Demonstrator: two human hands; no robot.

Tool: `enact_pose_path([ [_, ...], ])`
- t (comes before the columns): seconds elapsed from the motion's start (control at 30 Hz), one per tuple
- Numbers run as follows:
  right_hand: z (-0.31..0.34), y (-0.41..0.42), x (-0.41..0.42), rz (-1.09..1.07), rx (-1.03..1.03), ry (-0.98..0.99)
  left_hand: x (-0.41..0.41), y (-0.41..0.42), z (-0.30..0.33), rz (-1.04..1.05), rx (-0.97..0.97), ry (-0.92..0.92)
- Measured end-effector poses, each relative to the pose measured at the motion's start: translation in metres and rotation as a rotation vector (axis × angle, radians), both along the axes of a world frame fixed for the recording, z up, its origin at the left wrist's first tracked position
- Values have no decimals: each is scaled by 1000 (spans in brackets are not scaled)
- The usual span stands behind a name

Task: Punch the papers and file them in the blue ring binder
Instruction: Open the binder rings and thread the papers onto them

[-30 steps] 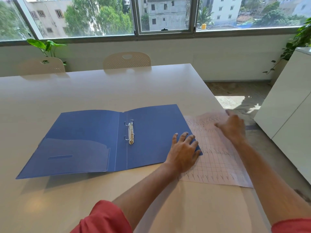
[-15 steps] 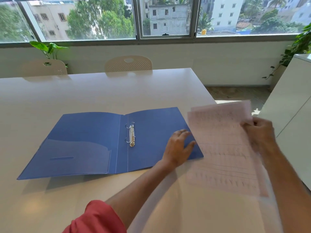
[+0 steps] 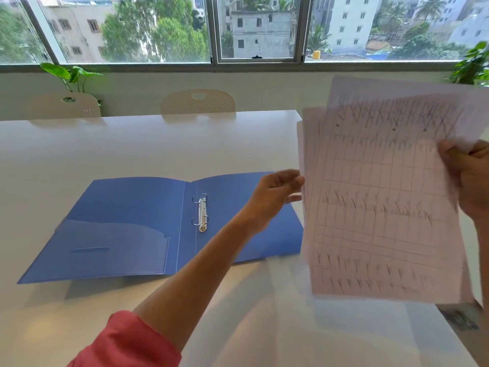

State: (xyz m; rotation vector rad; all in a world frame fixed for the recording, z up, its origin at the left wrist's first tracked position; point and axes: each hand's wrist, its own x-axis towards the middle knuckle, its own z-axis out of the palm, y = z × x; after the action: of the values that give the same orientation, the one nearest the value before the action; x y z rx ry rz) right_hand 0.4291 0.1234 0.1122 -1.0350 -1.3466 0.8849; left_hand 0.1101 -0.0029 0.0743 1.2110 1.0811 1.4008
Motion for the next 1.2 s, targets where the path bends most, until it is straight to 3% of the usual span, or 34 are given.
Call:
enact_pose_path([
  [0.13, -1, -21, -43, 102, -27, 138, -10, -5, 8, 73, -10, -107],
  [0.3, -28, -32, -80, 211, -151, 108, -28, -8, 6, 251, 9, -68],
  [0.53, -30, -38, -109, 282, -104, 75, -49, -11, 7, 424, 96, -32],
  [0.7, -26, -44, -117, 290, -85, 171, -56, -13, 8, 533, 119, -31],
  [0.9, -23, -46, -126, 246, -50, 241, -61, -13, 10, 479, 149, -69],
  [1.2, -23, -50, -137, 280, 17, 228, -72, -14, 7, 148, 38, -116],
])
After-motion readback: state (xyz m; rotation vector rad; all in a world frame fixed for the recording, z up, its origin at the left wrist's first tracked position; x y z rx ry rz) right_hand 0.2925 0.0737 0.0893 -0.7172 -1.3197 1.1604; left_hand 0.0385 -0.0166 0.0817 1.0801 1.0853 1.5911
